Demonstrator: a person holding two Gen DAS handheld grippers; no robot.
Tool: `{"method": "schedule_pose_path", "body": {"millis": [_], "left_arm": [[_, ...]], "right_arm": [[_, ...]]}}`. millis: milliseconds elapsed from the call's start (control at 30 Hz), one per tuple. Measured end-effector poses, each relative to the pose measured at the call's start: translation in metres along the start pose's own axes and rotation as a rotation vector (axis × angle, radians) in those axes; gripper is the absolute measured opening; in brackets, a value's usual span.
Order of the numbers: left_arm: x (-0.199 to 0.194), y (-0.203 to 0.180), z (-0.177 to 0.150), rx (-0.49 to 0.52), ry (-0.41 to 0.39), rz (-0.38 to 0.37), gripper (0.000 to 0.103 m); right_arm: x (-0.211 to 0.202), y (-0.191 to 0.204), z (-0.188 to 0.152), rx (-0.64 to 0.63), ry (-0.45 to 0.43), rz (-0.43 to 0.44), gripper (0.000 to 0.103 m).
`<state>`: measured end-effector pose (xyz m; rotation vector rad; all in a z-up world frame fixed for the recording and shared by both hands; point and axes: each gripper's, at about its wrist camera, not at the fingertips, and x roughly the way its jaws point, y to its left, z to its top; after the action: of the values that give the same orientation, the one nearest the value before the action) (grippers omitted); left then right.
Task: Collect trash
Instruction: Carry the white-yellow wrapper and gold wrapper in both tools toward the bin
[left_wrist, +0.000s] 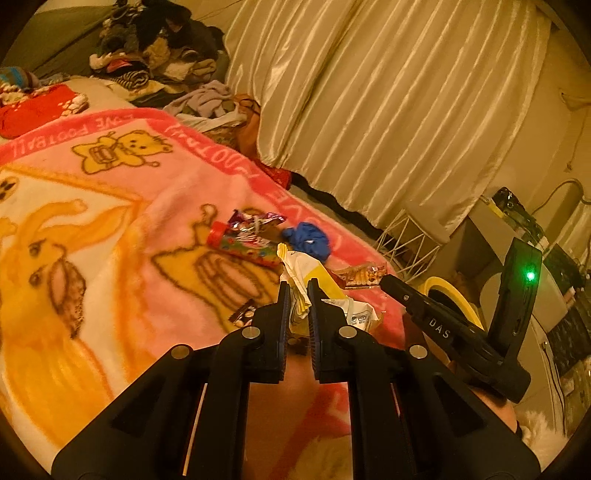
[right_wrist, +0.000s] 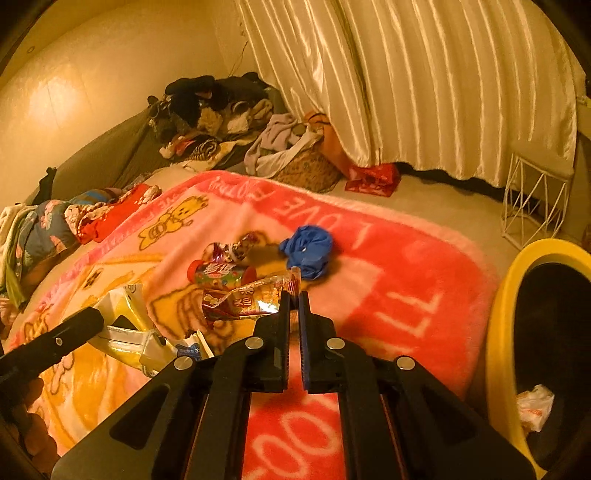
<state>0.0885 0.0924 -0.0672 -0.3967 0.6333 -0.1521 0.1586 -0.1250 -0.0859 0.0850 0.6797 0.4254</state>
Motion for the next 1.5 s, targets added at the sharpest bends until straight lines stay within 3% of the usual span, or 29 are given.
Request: {"method": "schedule_pose_path", "body": {"millis": [1500], "left_arm": [[0.003, -0.109, -0.014, 0.179, 0.008, -0.106, 0.006]], "right_arm": [[-0.105, -0.093, -0.006, 0.159, -0.162, -0.121, 0.005]]}}
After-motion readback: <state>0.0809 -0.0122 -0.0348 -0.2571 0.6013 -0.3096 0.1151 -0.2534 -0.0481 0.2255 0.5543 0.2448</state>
